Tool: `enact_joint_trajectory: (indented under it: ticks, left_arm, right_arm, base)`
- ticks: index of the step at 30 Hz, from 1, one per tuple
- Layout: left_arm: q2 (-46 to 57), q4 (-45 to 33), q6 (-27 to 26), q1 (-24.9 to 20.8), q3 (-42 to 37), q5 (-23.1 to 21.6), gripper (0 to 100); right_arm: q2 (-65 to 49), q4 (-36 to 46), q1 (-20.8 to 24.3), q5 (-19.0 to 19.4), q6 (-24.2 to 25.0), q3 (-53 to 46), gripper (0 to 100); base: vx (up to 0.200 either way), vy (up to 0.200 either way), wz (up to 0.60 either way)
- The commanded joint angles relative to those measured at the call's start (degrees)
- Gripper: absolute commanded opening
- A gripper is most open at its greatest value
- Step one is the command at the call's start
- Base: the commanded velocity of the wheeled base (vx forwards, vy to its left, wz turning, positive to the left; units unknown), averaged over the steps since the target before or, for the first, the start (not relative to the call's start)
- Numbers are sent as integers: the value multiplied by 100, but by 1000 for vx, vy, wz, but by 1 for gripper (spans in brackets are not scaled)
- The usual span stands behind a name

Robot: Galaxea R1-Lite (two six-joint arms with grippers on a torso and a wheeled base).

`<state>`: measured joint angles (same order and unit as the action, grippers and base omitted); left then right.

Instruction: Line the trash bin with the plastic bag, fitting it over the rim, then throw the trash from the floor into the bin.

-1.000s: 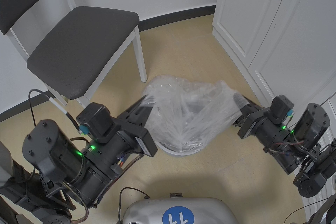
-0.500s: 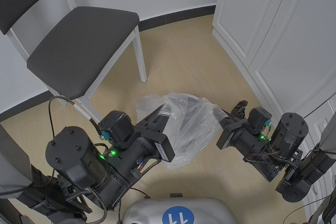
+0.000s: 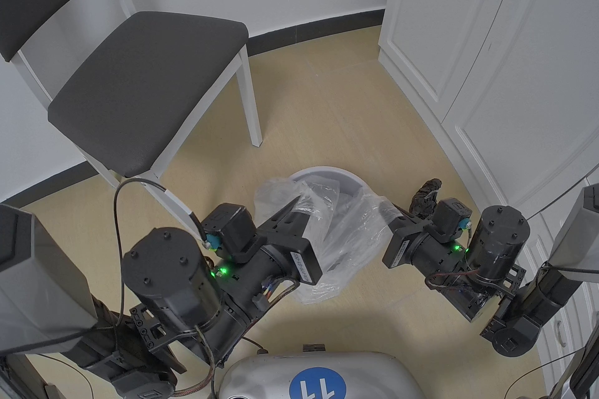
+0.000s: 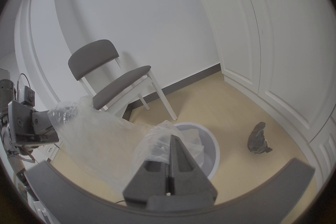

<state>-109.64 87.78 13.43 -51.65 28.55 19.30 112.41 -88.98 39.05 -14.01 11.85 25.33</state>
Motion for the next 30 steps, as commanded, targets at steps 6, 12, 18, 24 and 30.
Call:
enact_joint_trajectory:
  ticks: [6, 12, 18, 24, 30]
  left_arm:
    - [-215, 2, 10, 41, 116, 4, 0]
    - [-295, 2, 72, 59, 221, -5, 0]
    - [-655, -7, 54, 270, 854, -102, 0]
    - [-1349, -7, 36, 234, 1390, -102, 0]
    - [-1543, -7, 72, 164, 1619, -110, 0]
  right_arm:
    - [431, -102, -257, 30, 10, 104, 0]
    - [501, -102, -477, 74, 2, 104, 0]
    - [422, -102, -820, 170, -16, 60, 0]
    - [475, -102, -1031, 284, -78, 7, 0]
    - [334, -102, -1119, 416, -253, -169, 0]
  base:
    - [0, 0, 0]
    - [0, 0, 0]
    - [0, 0, 0]
    - [0, 0, 0]
    - [0, 0, 0]
